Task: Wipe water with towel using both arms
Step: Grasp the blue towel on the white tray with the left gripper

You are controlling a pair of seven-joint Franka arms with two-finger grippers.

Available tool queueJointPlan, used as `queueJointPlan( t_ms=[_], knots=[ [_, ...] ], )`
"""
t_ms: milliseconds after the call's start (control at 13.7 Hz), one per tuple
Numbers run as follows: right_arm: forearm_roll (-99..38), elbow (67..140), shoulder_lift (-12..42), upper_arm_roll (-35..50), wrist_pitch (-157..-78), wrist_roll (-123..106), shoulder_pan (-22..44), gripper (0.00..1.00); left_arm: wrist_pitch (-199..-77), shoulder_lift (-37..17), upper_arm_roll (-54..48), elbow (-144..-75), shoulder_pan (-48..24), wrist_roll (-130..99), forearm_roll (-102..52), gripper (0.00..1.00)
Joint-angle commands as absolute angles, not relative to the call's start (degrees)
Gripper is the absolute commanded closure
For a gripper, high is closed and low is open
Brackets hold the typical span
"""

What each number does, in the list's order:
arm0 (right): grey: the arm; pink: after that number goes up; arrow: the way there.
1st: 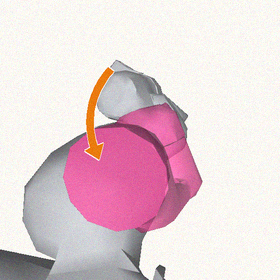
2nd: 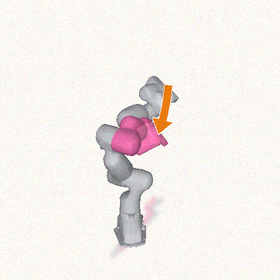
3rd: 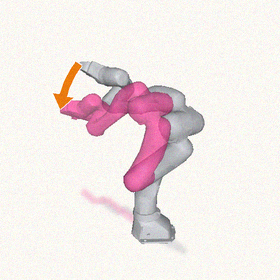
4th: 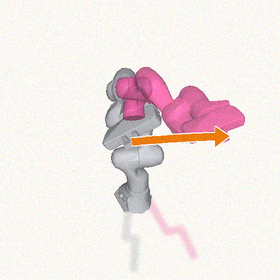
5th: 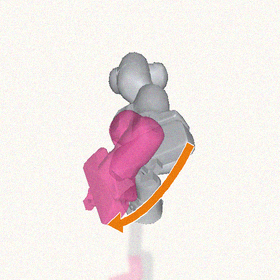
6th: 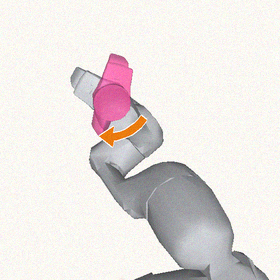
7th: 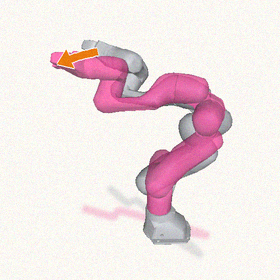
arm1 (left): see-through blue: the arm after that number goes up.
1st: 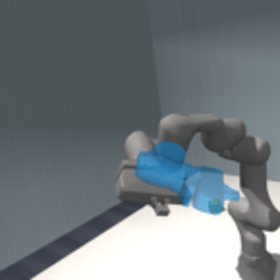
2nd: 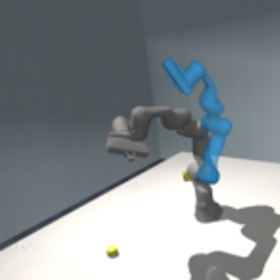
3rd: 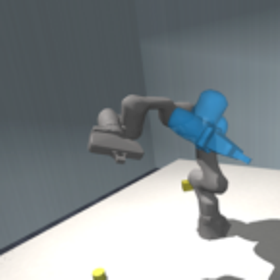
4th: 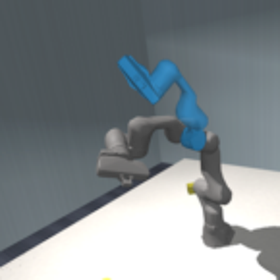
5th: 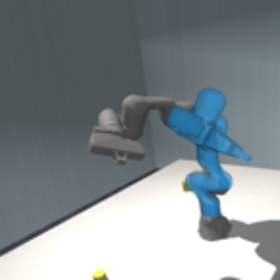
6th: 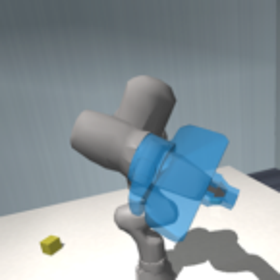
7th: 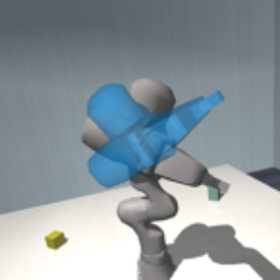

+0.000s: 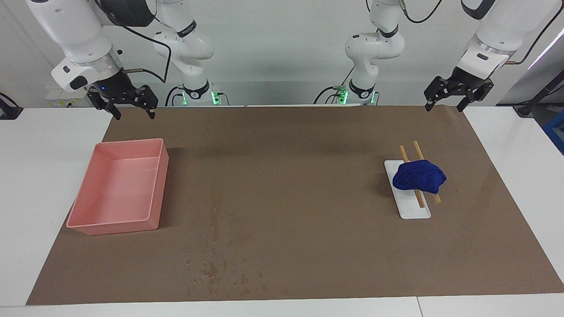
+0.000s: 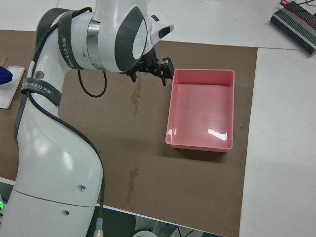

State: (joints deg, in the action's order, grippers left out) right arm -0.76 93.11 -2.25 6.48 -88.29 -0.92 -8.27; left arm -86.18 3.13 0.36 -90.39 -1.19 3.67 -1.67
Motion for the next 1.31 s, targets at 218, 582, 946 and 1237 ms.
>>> queueJointPlan(
  t_ms=[218, 582, 946, 1237],
  knots=[
    [-0.09, 94.04, -2.81, 5.02, -89.47, -0.79, -6.08, 0.0, -87.8, 4.48, 0.7, -92.2, -1.58, 4.22, -1.93, 0.0],
    [-0.09, 94.04, -2.81, 3.08, -89.47, -0.88, -4.39, 0.0, -102.09, 7.48, 1.14, -103.26, -0.44, 2.99, -1.58, 0.0],
    [-0.09, 94.04, -2.81, 1.23, -89.47, -0.88, -2.55, 0.0, -117.22, -2.97, 1.14, -103.09, 2.11, -11.12, 1.49, 0.0],
    [-0.09, 94.04, -2.81, 1.23, -89.3, -0.88, -2.55, 0.0, -124.08, -4.49, 1.05, -109.31, 1.41, -21.24, 1.58, 0.0]
  ],
)
